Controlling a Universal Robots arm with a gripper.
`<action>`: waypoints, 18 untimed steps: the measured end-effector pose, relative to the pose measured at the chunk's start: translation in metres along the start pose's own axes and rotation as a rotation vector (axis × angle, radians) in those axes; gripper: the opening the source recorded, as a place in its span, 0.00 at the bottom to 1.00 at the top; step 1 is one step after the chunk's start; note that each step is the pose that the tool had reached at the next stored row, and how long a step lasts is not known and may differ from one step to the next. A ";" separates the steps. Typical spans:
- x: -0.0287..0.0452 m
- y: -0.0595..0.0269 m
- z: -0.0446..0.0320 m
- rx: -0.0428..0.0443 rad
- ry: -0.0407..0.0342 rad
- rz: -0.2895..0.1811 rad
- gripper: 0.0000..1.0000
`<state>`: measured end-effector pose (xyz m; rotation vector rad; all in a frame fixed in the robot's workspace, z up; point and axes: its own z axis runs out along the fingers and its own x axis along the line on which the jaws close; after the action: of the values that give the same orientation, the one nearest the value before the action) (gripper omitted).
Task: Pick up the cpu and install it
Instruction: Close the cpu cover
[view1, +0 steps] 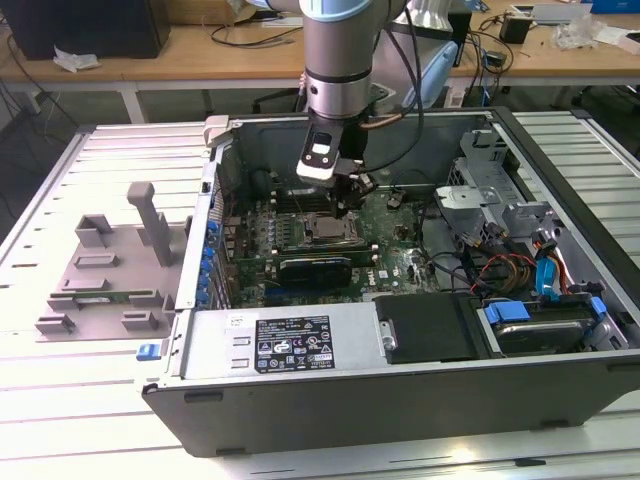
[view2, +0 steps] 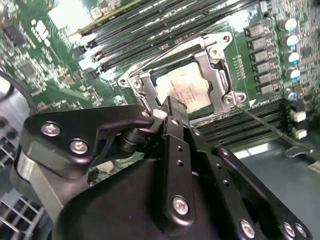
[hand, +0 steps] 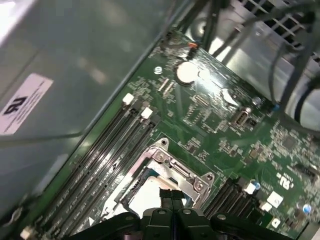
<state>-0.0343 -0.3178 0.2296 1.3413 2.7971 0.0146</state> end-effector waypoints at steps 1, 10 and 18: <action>0.0000 0.0000 0.0001 -0.0008 0.0005 -0.024 0.11; 0.0000 -0.0001 0.0018 -0.0091 0.0071 -0.333 0.11; 0.0001 -0.0001 0.0040 -0.0146 0.0110 -0.589 0.11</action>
<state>-0.0343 -0.3178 0.2256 0.4707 3.0686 0.0237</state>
